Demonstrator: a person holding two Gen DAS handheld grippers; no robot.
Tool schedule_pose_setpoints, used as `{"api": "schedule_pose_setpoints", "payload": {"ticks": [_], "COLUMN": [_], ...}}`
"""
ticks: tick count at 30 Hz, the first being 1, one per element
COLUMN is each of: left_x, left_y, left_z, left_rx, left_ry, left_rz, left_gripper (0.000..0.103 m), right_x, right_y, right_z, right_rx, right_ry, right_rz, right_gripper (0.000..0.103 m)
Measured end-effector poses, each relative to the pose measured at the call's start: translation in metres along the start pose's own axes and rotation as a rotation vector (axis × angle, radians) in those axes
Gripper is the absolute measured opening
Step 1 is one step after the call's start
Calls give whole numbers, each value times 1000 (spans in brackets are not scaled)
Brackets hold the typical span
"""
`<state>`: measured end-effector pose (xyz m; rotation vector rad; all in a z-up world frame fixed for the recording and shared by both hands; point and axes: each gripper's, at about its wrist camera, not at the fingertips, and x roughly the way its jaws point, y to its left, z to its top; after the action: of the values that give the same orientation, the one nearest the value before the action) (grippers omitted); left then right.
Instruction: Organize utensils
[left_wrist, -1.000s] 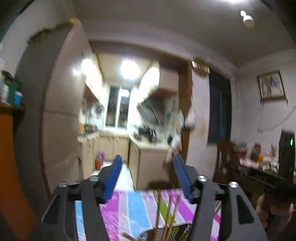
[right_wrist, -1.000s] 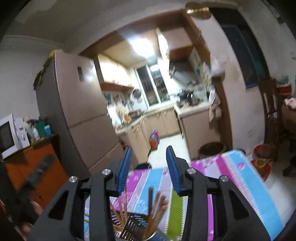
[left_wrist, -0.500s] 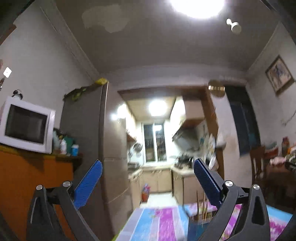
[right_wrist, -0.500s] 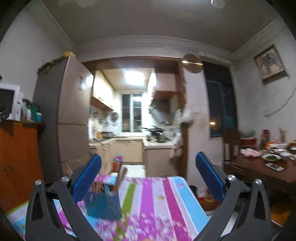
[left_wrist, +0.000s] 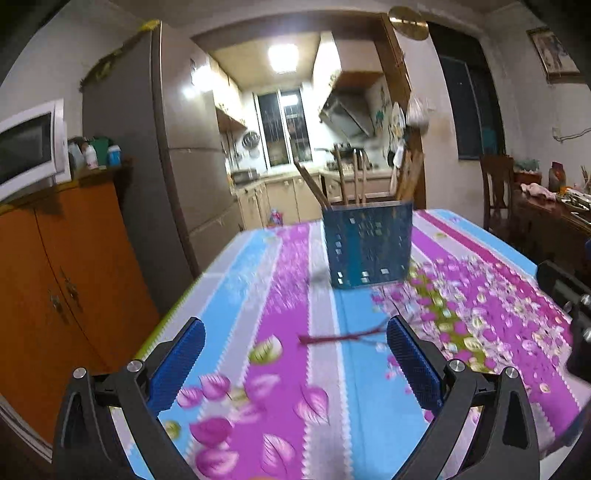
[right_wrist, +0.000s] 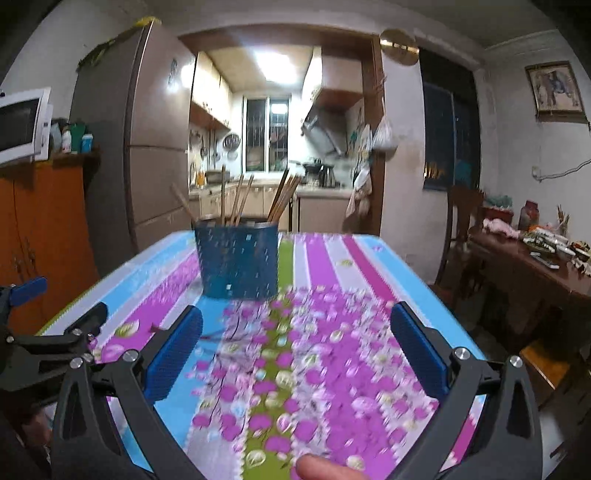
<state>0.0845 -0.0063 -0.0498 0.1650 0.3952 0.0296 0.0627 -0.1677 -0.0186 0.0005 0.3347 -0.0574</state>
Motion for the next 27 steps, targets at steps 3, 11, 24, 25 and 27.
{"api": "schedule_pose_setpoints", "payload": {"ticks": [3, 11, 24, 25, 27], "left_x": [5, 13, 15, 16, 16], "left_y": [0, -3, -16, -17, -17], "left_z": [4, 3, -3, -3, -3], "left_rx": [-1, -5, 30, 23, 17], "left_ry": [24, 52, 26, 28, 35], "left_rz": [-3, -23, -3, -3, -13], "left_gripper": [98, 98, 97, 97, 97], "right_x": [6, 6, 6, 6, 7], "right_y": [7, 7, 5, 3, 2], "right_z": [-8, -13, -13, -13, -13], "right_rx": [-8, 18, 25, 29, 35], "right_ry": [41, 73, 73, 75, 76], "right_rz": [-7, -5, -3, -3, -5], "right_gripper": [98, 98, 98, 98, 98]}}
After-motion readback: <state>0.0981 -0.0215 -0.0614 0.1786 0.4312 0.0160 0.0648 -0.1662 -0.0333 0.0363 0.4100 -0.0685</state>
